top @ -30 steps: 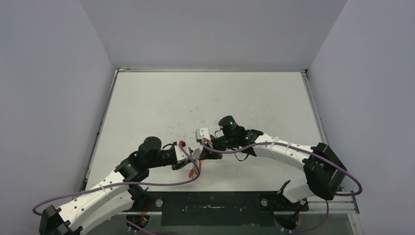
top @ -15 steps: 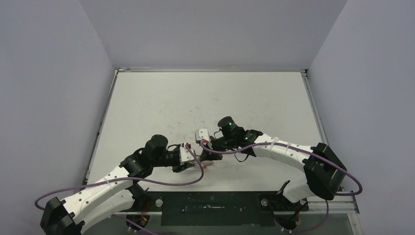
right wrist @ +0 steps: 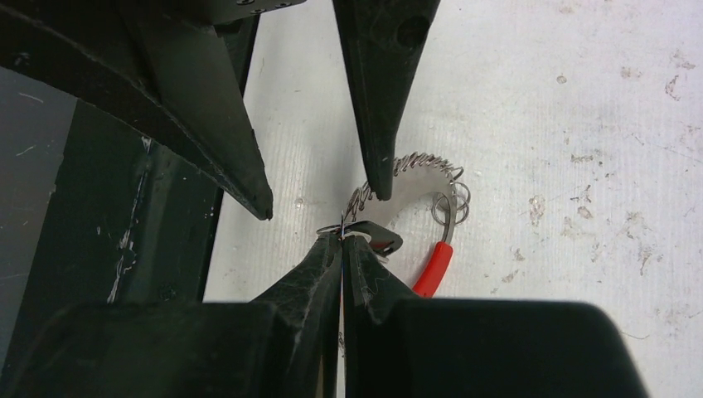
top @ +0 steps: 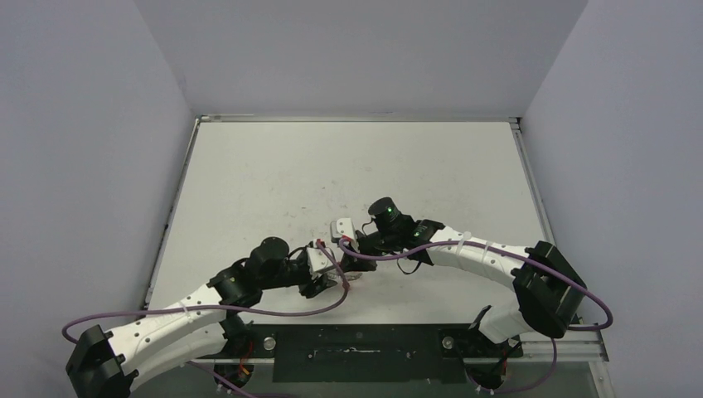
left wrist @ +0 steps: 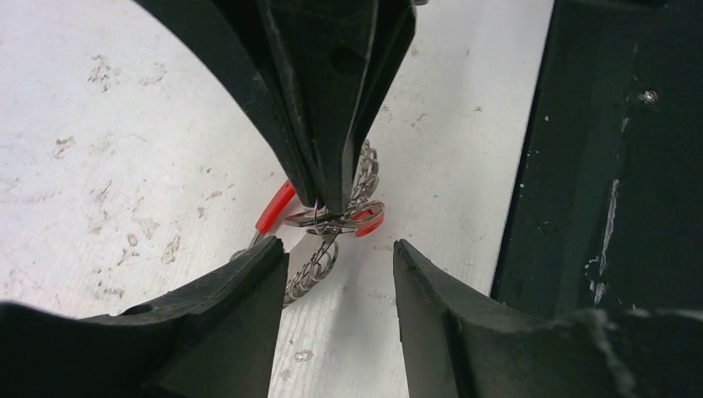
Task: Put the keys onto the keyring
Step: Adjust the key on the keyring.
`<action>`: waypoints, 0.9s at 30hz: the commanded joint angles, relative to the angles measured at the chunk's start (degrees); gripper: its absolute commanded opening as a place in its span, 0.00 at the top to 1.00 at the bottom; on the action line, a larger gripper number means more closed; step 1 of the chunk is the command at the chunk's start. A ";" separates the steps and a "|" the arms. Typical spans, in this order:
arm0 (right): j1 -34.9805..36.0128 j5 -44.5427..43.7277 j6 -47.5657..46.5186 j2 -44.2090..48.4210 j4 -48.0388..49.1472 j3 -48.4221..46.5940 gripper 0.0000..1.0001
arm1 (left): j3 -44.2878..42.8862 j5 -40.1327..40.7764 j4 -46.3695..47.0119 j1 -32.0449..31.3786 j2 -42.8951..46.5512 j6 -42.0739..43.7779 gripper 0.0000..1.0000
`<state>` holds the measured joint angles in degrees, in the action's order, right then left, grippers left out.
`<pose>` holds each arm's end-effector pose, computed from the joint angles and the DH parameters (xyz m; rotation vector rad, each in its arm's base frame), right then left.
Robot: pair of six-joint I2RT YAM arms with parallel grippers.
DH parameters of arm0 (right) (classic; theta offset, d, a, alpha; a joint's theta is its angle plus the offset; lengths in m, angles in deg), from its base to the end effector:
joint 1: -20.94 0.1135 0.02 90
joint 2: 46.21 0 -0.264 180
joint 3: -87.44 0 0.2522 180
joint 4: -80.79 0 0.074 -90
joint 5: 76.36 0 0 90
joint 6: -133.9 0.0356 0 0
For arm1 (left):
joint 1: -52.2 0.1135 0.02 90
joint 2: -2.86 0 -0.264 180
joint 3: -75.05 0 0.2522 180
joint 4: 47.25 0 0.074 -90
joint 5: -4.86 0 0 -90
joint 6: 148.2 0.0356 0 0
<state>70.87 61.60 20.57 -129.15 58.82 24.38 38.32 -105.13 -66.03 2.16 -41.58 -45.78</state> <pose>0.1713 0.2448 0.2245 -1.6935 1.5318 1.1997 0.1047 -0.1439 0.2166 1.2706 1.6586 -0.7610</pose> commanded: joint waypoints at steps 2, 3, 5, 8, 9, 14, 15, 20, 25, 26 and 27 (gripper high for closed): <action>0.21 0.55 0.38 0.49 2.85 -2.47 1.00 | 1.75 9.65 5.23 -2.36 2.68 -6.55 0.49; 0.17 0.44 0.46 0.57 2.92 -2.49 1.00 | 2.30 11.02 6.60 -2.89 2.92 -7.48 0.48; 0.17 0.33 0.56 0.58 3.01 -2.55 1.00 | 3.31 13.41 7.90 -4.14 3.13 -9.00 0.46; 0.17 0.07 0.73 0.52 3.10 -2.56 1.00 | 4.32 16.08 9.66 -5.56 2.85 -10.71 0.44; 0.17 0.03 0.86 0.45 3.11 -2.60 1.00 | 4.73 16.60 10.63 -6.04 2.57 -11.30 0.44; 0.17 -0.11 1.10 0.45 3.36 -2.72 1.00 | 6.40 18.32 16.00 -7.27 0.89 -12.08 0.49; 0.17 -0.13 1.10 0.53 3.37 -2.73 1.00 | 6.49 18.60 16.74 -7.28 0.51 -12.13 0.50; 0.17 -0.15 1.18 0.51 3.34 -2.65 1.00 | 6.70 18.51 19.68 -7.40 -2.28 -12.05 0.54; 0.21 -0.15 1.32 0.49 3.29 -2.73 1.00 | 6.88 18.82 22.28 -7.59 -4.67 -12.07 0.54; 0.21 -0.20 1.34 0.49 3.30 -2.73 1.00 | 6.80 18.81 22.26 -7.66 -4.88 -12.00 0.55; 0.13 -0.23 1.36 0.49 3.29 -2.73 1.00 | 6.71 18.83 22.13 -7.62 -5.07 -11.81 0.57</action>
<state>70.87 60.99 21.82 -129.22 58.86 24.27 45.30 -87.07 -49.07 -5.14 -46.02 -57.12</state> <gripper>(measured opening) 0.029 0.454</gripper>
